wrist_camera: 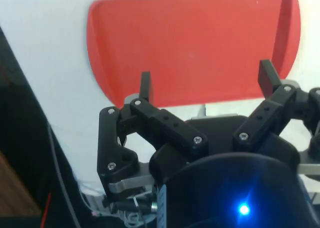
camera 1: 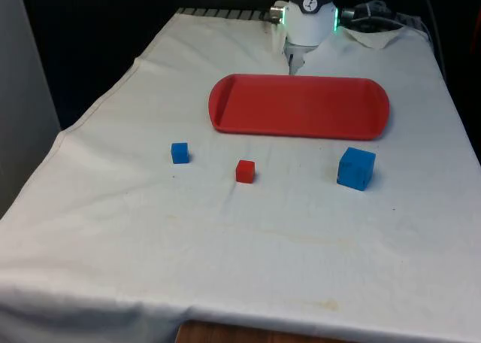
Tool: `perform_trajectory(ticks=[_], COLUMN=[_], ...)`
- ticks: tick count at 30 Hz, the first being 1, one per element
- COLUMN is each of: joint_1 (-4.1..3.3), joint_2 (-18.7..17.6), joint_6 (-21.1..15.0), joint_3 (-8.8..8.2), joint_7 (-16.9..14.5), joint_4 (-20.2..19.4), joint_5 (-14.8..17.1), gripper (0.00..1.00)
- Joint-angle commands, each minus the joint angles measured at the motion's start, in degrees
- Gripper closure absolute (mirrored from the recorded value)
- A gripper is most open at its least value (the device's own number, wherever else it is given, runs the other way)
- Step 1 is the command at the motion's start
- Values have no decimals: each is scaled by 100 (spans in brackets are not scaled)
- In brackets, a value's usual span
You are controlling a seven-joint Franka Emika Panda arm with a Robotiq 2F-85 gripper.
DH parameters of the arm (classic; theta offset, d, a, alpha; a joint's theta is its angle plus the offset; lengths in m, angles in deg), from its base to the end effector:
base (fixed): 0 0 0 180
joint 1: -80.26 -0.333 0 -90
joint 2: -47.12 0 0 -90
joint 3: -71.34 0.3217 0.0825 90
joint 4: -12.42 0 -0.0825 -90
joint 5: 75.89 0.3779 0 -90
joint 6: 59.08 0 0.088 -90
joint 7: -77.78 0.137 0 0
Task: Pick up the largest block and place it onto the tray.
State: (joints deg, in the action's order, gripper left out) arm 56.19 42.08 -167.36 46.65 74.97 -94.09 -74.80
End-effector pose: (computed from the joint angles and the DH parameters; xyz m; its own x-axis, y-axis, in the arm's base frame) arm 0.5714 0.0008 0.4468 0.9983 0.0319 -0.0497 0.0328 -0.9993 0.0165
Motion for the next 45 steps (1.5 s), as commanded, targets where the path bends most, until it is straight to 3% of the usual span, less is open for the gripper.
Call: perform_trajectory(ticks=[1,9,17,27,28,33,45], joint_1=[6,-6,-11,-17,-23,-17,-23], joint_2=[-86,-327,-699,-1043,-985,-1255,-1621], joint_6=[-86,-424,-900,-1301,-1249,-1524,-1896], joint_3=[6,29,126,269,235,372,539], joint_7=[-17,0,-6,-11,0,-11,0], joint_4=[23,0,11,29,6,52,63], joint_5=[57,97,384,670,584,854,1089], gripper=[0,0,0,0,0,0,0])
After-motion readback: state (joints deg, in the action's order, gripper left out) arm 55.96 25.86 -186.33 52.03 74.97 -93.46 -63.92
